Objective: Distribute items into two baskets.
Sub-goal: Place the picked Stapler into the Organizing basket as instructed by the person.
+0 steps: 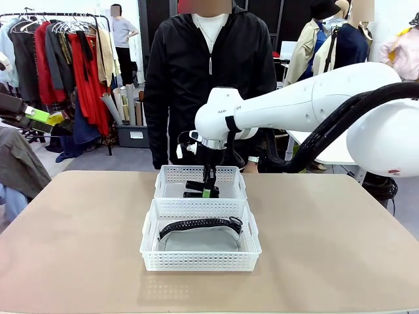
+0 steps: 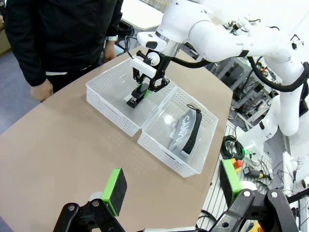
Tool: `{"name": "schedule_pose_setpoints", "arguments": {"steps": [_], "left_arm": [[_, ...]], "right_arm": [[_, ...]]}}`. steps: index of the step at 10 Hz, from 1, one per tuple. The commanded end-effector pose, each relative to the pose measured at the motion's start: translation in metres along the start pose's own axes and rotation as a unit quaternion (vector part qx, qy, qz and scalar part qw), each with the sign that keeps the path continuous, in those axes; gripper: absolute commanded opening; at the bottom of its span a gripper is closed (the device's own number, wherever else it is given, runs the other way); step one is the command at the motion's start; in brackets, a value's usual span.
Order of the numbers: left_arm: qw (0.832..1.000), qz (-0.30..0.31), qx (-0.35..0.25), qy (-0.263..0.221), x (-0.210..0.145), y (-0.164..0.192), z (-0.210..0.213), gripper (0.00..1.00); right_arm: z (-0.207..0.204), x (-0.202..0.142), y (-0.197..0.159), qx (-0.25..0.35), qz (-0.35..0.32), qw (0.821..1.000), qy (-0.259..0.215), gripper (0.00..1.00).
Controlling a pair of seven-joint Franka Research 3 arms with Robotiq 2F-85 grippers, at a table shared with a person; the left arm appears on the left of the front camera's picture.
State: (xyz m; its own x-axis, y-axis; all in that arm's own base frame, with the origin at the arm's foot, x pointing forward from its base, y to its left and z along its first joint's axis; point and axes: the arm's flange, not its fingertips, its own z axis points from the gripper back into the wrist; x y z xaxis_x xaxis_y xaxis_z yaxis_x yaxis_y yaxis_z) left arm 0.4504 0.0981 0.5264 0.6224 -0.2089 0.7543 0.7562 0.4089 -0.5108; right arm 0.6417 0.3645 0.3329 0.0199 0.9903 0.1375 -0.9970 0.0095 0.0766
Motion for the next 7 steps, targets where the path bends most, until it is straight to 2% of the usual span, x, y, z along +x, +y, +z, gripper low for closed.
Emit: {"name": "schedule_pose_setpoints", "arguments": {"steps": [1,3,4,7], "left_arm": [[1.0,-0.001,0.002,-0.001,0.0,-0.001,0.001,1.0],[1.0,-0.001,0.002,-0.001,0.0,-0.001,0.001,1.0],[1.0,-0.001,0.002,-0.001,0.0,-0.001,0.001,1.0],[1.0,-0.001,0.002,-0.001,0.0,-0.001,0.001,1.0]], "right_arm": [[0.006,0.007,-0.007,0.0,-0.004,1.0,0.013,0.47],[0.013,0.004,-0.006,-0.008,-0.016,1.0,0.009,0.86],[0.017,0.002,-0.005,-0.008,-0.017,1.0,0.007,1.0],[0.047,-0.003,0.009,-0.019,-0.035,0.999,0.003,1.0]]}}
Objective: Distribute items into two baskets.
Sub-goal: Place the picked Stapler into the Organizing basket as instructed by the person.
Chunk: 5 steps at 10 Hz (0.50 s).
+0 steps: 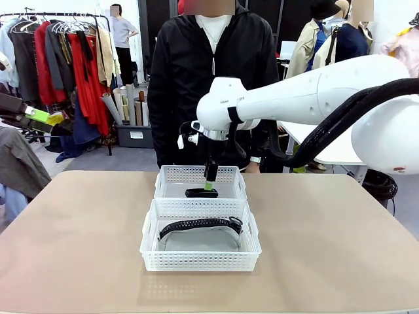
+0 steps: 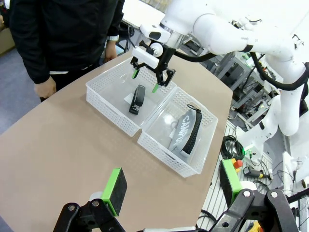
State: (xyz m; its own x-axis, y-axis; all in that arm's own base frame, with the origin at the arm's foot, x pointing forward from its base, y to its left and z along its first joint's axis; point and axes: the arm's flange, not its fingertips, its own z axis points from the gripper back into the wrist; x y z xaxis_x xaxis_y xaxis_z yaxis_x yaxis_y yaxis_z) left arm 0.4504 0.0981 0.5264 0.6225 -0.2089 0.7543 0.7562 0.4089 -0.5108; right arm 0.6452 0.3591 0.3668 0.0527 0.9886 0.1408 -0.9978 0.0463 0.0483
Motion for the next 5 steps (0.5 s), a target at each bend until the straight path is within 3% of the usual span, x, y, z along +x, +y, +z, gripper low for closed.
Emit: {"name": "schedule_pose_setpoints", "arguments": {"steps": [1,5], "left_arm": [[1.0,-0.001,0.002,-0.001,0.0,-0.001,0.001,1.0],[1.0,-0.001,0.002,-0.001,0.0,-0.001,0.001,1.0]], "right_arm": [[0.021,-0.005,0.013,0.011,-0.025,1.0,0.005,1.0],[0.039,-0.009,0.024,-0.008,-0.053,0.999,-0.002,1.0]]}}
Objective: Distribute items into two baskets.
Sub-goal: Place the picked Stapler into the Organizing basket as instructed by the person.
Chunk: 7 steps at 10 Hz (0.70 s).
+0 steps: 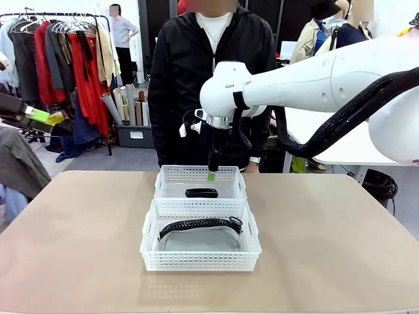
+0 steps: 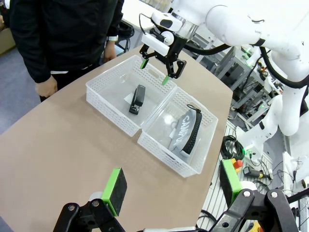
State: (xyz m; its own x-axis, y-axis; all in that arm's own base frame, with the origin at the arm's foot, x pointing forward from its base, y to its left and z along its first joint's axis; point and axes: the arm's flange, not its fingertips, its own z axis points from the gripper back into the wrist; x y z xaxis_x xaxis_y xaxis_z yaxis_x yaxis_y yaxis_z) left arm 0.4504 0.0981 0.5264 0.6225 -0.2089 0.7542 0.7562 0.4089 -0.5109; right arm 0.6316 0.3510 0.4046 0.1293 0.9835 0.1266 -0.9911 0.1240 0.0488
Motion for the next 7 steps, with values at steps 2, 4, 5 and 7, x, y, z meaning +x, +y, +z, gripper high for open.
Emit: {"name": "schedule_pose_setpoints", "arguments": {"steps": [2,4,5,7], "left_arm": [[1.0,-0.001,0.002,-0.001,0.0003,-0.001,0.0006,1.0],[1.0,-0.001,0.002,-0.001,0.0003,-0.001,0.0006,1.0],[1.0,-0.001,0.002,-0.001,0.0003,-0.001,0.0006,1.0],[1.0,-0.001,0.002,-0.001,0.0003,-0.001,0.0006,1.0]], "right_arm": [[0.0,0.0,0.0,0.0,0.0,1.0,0.0,1.0],[0.0,0.0,0.0,0.0,0.0,1.0,0.0,1.0],[0.0,0.0,0.0,0.0,0.0,1.0,0.0,1.0],[0.0,0.0,0.0,0.0,0.0,1.0,0.0,1.0]]}}
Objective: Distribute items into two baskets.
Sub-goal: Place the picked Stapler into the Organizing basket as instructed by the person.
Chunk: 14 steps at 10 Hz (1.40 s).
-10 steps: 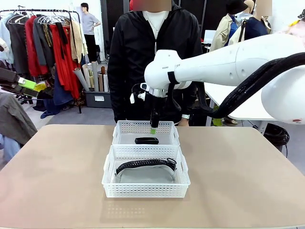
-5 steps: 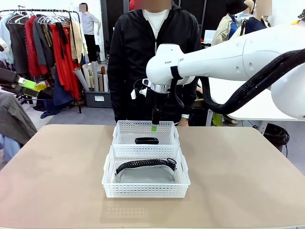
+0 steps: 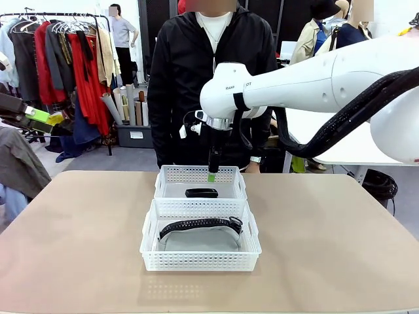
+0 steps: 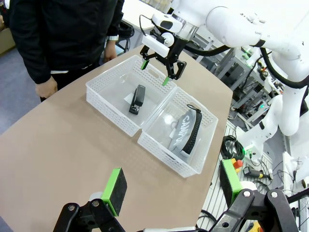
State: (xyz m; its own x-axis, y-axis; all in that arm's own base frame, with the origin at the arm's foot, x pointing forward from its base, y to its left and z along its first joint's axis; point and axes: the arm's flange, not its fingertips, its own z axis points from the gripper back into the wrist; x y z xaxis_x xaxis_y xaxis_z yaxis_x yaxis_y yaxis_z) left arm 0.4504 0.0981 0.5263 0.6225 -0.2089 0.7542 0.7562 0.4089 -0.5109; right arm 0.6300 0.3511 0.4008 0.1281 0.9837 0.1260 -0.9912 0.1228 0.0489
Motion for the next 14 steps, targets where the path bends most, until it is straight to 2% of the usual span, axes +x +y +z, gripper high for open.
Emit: {"name": "schedule_pose_setpoints", "arguments": {"steps": [1,10,12,14], "left_arm": [[1.0,-0.001,0.002,-0.001,0.0,-0.001,0.001,1.0],[1.0,-0.001,0.002,-0.001,0.0,-0.001,0.001,1.0],[1.0,-0.001,0.002,-0.001,0.0,-0.001,0.001,1.0],[1.0,-0.001,0.002,-0.001,0.0,-0.001,0.001,1.0]], "right_arm": [[0.004,0.001,-0.001,0.0,-0.001,1.0,0.0,1.0],[0.0,0.0,0.0,0.0,0.0,1.0,0.0,1.0],[0.027,-0.041,0.006,-0.004,-0.071,0.996,-0.056,1.0],[0.057,-0.075,0.027,0.001,-0.101,0.99,-0.103,1.0]]}}
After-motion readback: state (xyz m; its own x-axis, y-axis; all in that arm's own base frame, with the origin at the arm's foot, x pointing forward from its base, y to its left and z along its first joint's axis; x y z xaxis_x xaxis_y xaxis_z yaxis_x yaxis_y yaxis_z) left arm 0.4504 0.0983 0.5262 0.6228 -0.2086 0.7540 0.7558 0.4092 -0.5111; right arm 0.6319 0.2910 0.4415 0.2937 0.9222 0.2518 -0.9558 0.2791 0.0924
